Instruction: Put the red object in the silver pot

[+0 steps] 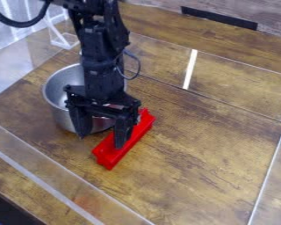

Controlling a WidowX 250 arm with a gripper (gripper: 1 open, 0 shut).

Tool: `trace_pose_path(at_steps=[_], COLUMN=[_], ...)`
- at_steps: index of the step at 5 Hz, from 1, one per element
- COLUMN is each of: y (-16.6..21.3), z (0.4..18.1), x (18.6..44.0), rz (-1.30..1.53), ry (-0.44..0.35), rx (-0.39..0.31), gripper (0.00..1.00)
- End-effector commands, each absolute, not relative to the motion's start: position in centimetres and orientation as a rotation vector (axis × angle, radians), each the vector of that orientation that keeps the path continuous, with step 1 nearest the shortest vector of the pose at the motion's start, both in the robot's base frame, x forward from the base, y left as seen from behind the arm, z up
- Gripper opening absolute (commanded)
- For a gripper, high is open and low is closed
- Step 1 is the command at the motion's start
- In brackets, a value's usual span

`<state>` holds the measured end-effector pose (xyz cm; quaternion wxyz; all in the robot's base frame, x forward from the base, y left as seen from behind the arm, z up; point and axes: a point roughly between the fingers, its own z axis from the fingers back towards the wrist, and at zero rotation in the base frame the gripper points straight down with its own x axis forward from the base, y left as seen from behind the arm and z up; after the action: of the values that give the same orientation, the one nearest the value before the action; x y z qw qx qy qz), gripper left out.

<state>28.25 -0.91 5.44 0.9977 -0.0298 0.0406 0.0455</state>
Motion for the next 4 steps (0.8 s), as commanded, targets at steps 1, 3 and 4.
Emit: trace_pose_path(at_steps=[1, 3, 4], y=[-0.8, -1.5, -1.6], z=[5.8, 4.7, 3.8], x=[28.5, 28.9, 29.3], rz=[0.128, 0.117, 0.068], ry=[0.028, -0.012, -0.024], rx=[-0.063, -0.063, -0.063], gripper=[1.00, 1.00, 1.00])
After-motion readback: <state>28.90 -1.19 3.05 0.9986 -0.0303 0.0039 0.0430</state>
